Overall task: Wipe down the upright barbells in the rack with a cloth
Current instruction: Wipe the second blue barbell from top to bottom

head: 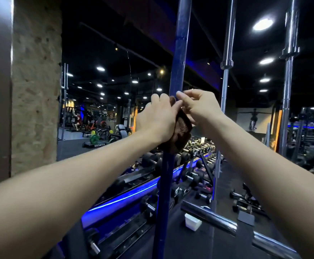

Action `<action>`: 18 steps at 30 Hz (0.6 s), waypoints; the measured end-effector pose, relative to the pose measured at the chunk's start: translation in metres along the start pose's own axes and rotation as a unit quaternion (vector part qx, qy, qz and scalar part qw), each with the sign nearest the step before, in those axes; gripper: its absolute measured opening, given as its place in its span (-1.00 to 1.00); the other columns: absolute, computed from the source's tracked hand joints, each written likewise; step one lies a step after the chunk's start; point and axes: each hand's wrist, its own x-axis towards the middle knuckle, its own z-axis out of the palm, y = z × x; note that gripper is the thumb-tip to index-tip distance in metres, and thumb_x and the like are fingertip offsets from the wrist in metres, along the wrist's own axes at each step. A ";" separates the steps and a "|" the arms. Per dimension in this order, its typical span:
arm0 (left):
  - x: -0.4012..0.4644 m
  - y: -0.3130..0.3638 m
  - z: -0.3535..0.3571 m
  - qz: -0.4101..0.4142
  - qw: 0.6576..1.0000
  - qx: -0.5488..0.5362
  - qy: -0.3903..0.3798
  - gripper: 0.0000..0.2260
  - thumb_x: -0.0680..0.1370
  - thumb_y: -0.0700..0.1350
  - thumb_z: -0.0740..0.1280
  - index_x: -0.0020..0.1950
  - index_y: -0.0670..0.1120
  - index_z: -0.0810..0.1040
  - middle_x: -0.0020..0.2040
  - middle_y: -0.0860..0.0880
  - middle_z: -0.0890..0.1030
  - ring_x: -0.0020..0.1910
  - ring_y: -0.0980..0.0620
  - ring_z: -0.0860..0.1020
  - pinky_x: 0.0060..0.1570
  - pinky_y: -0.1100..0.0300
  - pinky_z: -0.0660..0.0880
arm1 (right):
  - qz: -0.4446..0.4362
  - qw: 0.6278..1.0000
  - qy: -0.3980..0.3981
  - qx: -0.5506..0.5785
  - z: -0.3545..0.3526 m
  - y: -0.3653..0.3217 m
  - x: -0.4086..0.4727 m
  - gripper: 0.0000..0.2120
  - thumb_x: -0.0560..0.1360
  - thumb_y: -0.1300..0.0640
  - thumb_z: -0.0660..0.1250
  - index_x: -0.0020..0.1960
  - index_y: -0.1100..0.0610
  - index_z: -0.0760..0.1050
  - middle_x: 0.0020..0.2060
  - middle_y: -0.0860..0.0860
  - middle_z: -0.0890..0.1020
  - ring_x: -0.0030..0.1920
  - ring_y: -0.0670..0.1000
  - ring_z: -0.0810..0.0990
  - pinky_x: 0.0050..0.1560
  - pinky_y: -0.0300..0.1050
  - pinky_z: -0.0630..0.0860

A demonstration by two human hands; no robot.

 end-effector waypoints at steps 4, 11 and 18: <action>-0.020 -0.013 0.016 -0.025 0.999 -0.021 -0.006 -0.60 0.62 0.18 -0.06 0.19 -0.07 0.35 0.13 -0.09 0.39 0.10 -0.15 0.47 -0.18 0.03 0.29 | 0.012 1.000 0.001 0.022 0.006 0.006 0.000 -0.87 0.55 0.17 0.33 -0.18 0.08 0.52 -0.41 -0.05 0.54 -0.50 -0.20 0.48 -0.38 -0.27 0.53; -0.071 -0.020 0.040 -0.027 0.993 0.034 -0.109 -0.57 0.61 0.21 -0.08 0.20 -0.06 0.34 0.17 -0.07 0.38 0.18 -0.14 0.45 -0.18 0.04 0.25 | 0.031 0.999 0.022 0.022 -0.001 0.010 -0.004 -0.90 0.56 0.14 0.31 -0.13 0.06 0.51 -0.27 -0.01 0.57 -0.24 -0.04 0.58 -0.09 -0.09 0.62; -0.008 -0.003 0.010 -0.044 0.998 -0.034 0.002 -0.59 0.63 0.18 -0.09 0.23 -0.04 0.36 0.14 -0.09 0.39 0.10 -0.15 0.48 -0.19 0.02 0.25 | -0.001 1.000 0.013 -0.021 0.005 0.007 -0.002 -0.93 0.55 0.11 0.34 -0.09 0.10 0.53 -0.31 -0.01 0.57 -0.37 -0.14 0.52 -0.28 -0.24 0.49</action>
